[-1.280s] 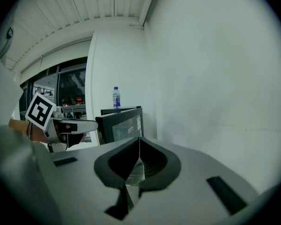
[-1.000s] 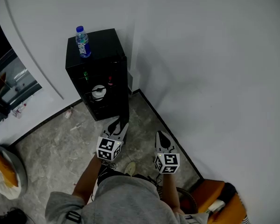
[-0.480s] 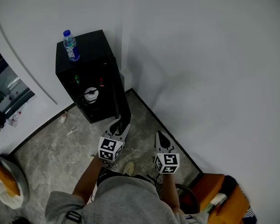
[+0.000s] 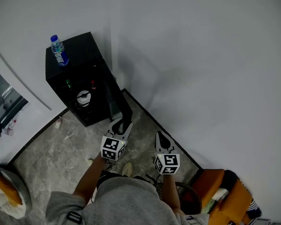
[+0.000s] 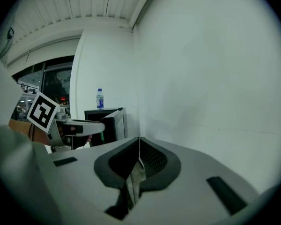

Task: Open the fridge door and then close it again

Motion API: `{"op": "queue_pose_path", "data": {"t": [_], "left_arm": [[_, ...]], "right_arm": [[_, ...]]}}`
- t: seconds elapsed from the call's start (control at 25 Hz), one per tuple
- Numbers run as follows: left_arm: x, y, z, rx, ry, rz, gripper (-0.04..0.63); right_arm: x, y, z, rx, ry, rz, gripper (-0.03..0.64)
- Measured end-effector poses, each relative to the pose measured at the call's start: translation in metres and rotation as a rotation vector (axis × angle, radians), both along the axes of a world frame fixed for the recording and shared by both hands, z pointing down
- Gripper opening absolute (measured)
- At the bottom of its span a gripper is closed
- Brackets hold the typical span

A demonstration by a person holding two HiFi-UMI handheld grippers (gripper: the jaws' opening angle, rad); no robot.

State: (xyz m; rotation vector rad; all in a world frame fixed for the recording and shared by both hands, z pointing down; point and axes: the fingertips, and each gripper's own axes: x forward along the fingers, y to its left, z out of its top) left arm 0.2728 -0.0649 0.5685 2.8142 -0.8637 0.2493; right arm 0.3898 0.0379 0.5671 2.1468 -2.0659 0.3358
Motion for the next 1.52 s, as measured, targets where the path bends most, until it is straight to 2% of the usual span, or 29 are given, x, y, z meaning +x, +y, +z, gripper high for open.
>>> {"op": "queue_pose_path", "data": {"t": [0.52,1.04,1.24,1.52], "left_arm": [[0.037,-0.003,0.001,-0.005,0.002,0.034,0.155],[0.048,-0.004,0.002,-0.003,-0.008,0.046,0.155],[0.043,-0.003,0.002,0.000,-0.023,0.035,0.155],[0.008,-0.001,-0.019,0.044,-0.013,-0.009,0.153]], "right_arm": [[0.031,0.014,0.001,0.005,0.002,0.067,0.025],[0.039,0.015,0.002,0.010,-0.013,0.081,0.025],[0.035,0.012,-0.004,0.023,-0.012,0.065,0.025],[0.019,-0.002,-0.015,0.038,-0.011,0.013,0.025]]}}
